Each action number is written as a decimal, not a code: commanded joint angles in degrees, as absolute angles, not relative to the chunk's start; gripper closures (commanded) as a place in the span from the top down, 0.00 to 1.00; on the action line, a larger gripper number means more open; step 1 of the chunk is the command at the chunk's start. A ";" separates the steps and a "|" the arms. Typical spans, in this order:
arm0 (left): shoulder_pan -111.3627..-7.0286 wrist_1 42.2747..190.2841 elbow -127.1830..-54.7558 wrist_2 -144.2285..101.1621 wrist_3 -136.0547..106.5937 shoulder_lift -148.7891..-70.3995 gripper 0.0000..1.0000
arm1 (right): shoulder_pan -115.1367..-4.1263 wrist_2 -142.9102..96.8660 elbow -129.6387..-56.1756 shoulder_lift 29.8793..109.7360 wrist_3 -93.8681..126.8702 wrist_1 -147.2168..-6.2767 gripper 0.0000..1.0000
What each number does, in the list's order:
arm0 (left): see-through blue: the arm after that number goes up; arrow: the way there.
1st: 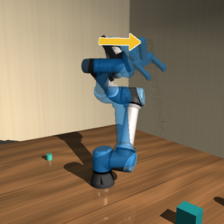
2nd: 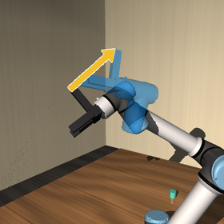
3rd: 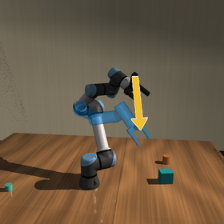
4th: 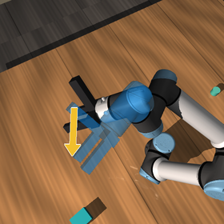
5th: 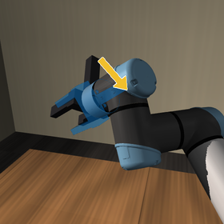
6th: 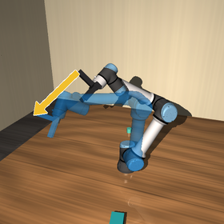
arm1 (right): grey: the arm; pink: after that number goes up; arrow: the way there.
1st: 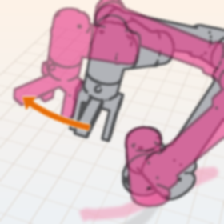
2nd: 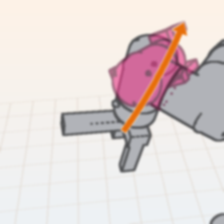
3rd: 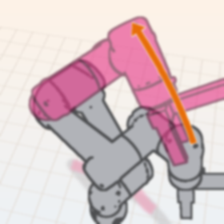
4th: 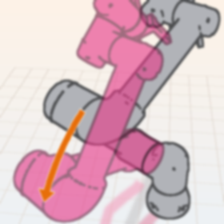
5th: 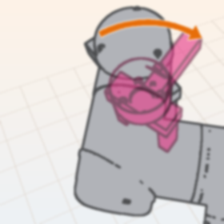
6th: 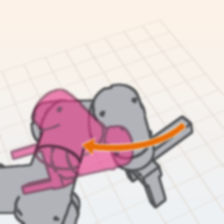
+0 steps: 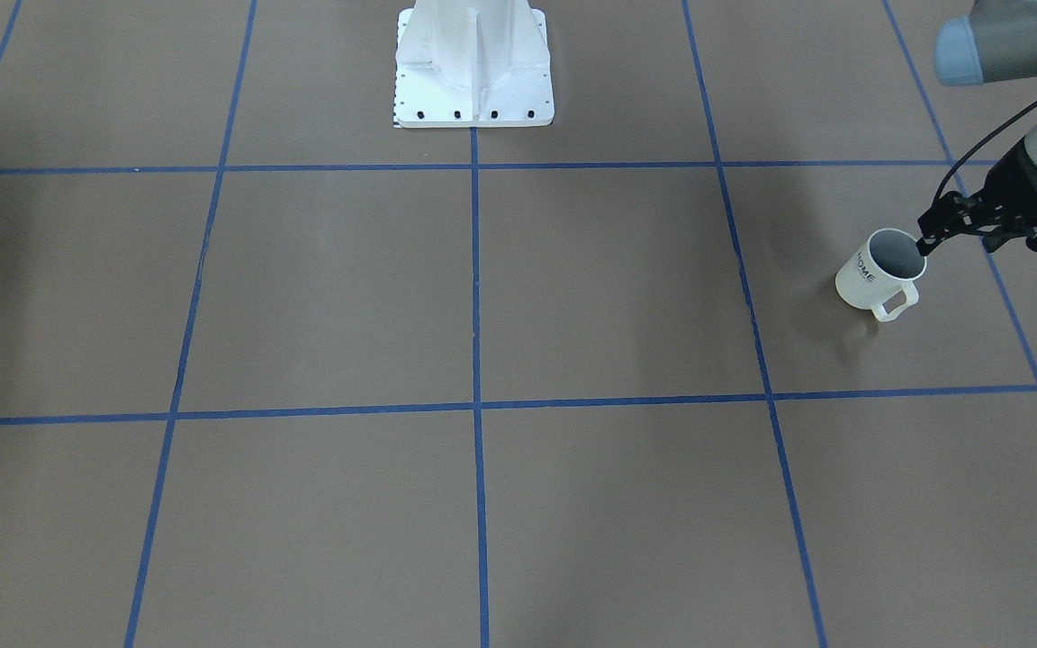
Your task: Left arm hands cup to right arm to dump lemon
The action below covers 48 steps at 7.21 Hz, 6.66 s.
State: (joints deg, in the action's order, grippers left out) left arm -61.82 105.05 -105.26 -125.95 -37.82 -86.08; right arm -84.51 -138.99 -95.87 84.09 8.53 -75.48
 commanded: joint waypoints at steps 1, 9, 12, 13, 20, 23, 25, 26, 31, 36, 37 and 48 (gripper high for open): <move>-60.04 105.56 -104.07 -125.77 -37.79 -86.40 0.95 | -83.94 -139.83 -95.89 82.89 9.93 -75.50 1.00; -58.62 111.71 -97.30 -126.38 -37.27 -87.97 0.24 | -83.94 -141.59 -96.33 81.83 11.51 -75.32 1.00; -60.11 110.75 -100.26 -137.16 -38.05 -87.54 0.00 | -83.94 -141.50 -96.68 81.65 11.43 -75.32 1.00; -64.82 107.70 -100.98 -139.63 -38.06 -88.06 0.00 | -83.94 -141.50 -97.29 80.61 11.51 -75.67 1.00; -67.86 84.37 -87.75 -140.54 -58.57 -124.23 0.00 | -65.52 -119.94 -94.74 62.08 17.45 -75.15 1.00; -63.48 88.47 -79.49 -140.54 -72.37 -135.32 0.00 | -54.88 -105.26 -94.41 59.84 29.55 -60.84 1.00; -61.44 99.27 -71.93 -140.89 -75.50 -139.55 0.00 | -46.19 -96.29 -92.47 60.12 32.08 -47.94 0.99; -61.26 99.84 -69.63 -141.15 -74.11 -142.09 0.00 | -42.75 -91.72 -92.64 59.68 31.99 -47.20 1.00; -58.11 99.67 -66.62 -145.20 -69.26 -145.99 0.00 | -27.80 -72.90 -93.16 54.60 24.70 -46.39 1.00; -56.51 99.84 -68.37 -145.37 -69.35 -145.90 0.00 | -26.28 -69.35 -91.41 51.07 24.52 -50.71 1.00; -56.51 99.58 -69.34 -146.94 -69.43 -145.72 0.00 | -26.28 -69.00 -90.54 50.72 24.78 -50.63 1.00; -53.88 99.23 -72.95 -148.01 -70.31 -144.14 0.00 | -27.42 -68.91 -89.39 49.31 25.22 -50.19 0.99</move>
State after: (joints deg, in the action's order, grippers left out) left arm -54.03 99.26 -72.61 -147.95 -70.15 -144.20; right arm -27.40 -68.97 -89.45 49.28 25.22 -50.25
